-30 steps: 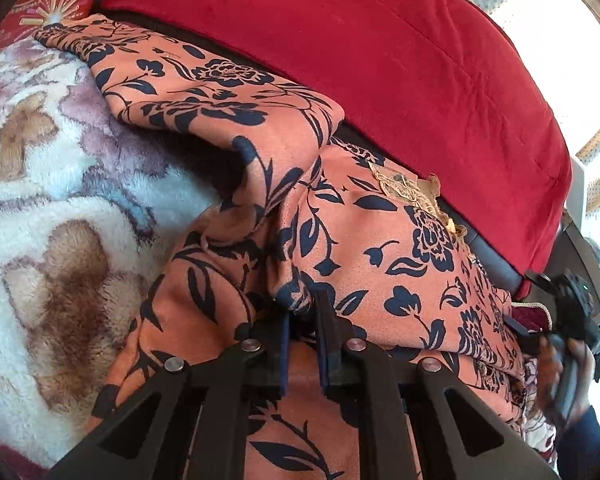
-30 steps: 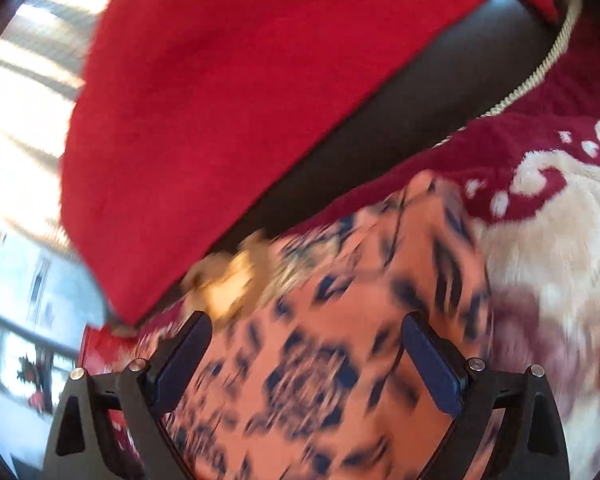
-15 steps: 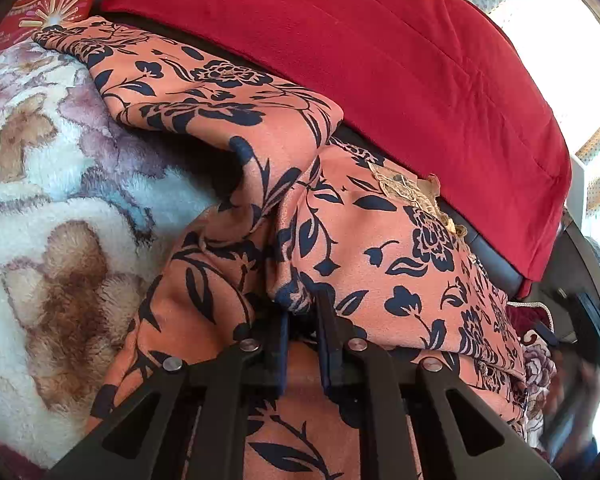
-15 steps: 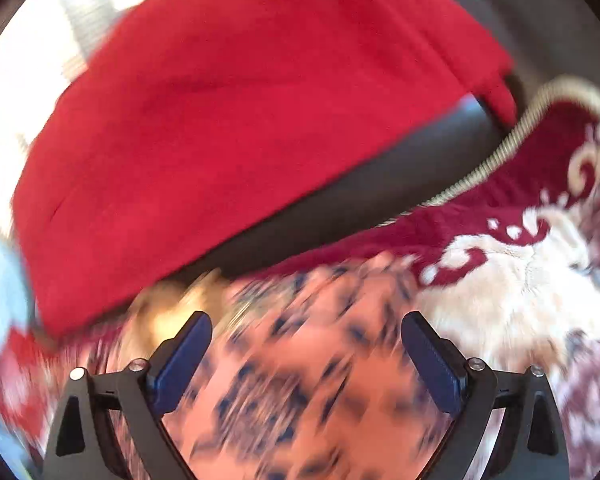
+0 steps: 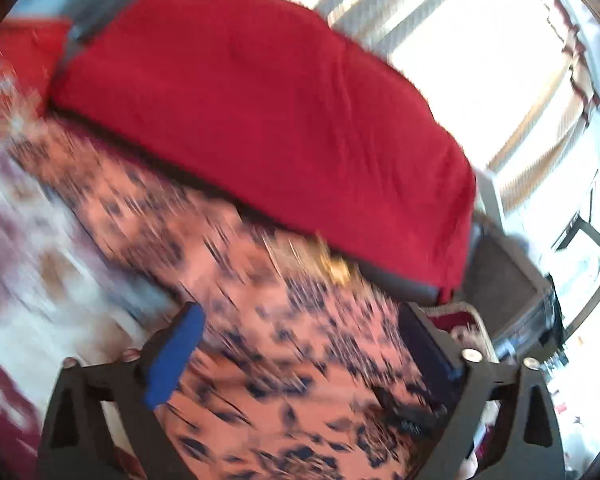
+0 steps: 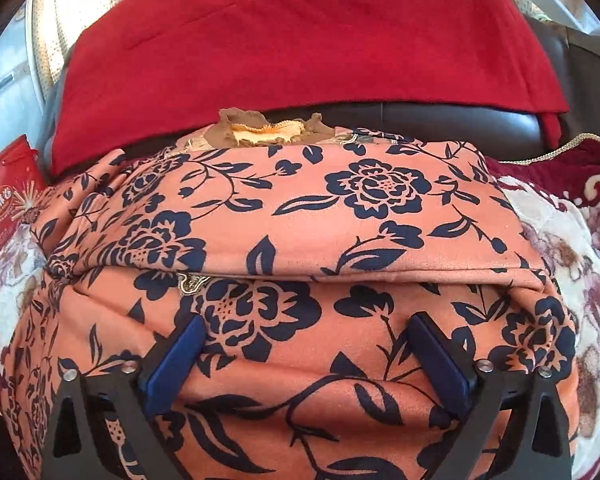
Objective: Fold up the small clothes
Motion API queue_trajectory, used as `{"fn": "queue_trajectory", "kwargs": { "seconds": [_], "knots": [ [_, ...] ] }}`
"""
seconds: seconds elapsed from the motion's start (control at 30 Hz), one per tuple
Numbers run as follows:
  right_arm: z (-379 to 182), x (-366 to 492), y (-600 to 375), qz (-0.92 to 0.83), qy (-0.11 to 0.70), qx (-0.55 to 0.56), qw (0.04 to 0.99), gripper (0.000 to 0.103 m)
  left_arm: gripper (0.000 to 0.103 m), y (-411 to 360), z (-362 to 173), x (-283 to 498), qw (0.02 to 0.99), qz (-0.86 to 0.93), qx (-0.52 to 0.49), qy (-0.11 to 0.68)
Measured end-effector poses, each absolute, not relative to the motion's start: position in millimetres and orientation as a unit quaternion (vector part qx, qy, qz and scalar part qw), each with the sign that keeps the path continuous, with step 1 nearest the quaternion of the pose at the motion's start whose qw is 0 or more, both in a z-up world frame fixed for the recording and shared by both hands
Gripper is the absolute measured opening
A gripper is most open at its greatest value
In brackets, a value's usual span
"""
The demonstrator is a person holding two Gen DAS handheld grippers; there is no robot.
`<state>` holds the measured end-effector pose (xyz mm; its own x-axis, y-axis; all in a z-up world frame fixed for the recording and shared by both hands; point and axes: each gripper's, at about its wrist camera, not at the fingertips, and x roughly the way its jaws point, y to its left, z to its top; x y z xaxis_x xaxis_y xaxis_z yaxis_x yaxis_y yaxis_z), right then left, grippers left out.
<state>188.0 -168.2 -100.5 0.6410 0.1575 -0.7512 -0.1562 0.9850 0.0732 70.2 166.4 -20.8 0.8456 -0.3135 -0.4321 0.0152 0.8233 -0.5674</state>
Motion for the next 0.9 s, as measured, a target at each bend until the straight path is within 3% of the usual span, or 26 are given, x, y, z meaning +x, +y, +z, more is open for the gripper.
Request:
{"fn": "queue_trajectory", "kwargs": {
  "seconds": [0.13,0.3,0.47,0.67,0.7,0.73,0.77,0.83,0.9],
  "knots": [
    [-100.7,186.0,-169.5,0.087,0.409,0.002,0.909,0.102,0.1,260.5,-29.0,87.2,0.902,-0.012,-0.352,0.251],
    [-102.7,187.0,-169.9,0.09,0.405,0.008,0.91,0.103,0.099,384.2,-81.0,133.9,0.83,0.075,-0.482,0.271],
    [-102.8,186.5,-170.2,0.09,0.404,0.011,0.91,0.103,0.099,434.7,-111.4,173.8,0.803,0.122,-0.508,0.286],
    [-103.4,187.0,-169.2,0.09,0.402,0.014,0.911,0.103,0.089,445.0,-123.3,201.3,0.81,0.14,-0.481,0.304],
    [-103.4,187.1,-169.1,0.09,0.402,0.014,0.911,0.103,0.085,447.7,-122.7,201.8,0.809,0.146,-0.479,0.306],
    [-103.3,187.0,-169.4,0.09,0.402,0.015,0.911,0.103,0.071,448.9,-124.1,204.5,0.808,0.157,-0.474,0.312],
    [-103.5,187.1,-169.3,0.09,0.401,0.016,0.911,0.103,0.042,449.8,-125.4,207.9,0.806,0.173,-0.461,0.327],
    [-103.6,187.1,-169.4,0.09,0.401,0.016,0.911,0.103,0.01,457.6,-131.5,210.3,0.798,0.203,-0.44,0.358],
    [-103.6,186.9,-169.9,0.09,0.401,0.017,0.912,0.103,0.007,462.6,-130.8,210.8,0.796,0.202,-0.439,0.364]
  ]
}}
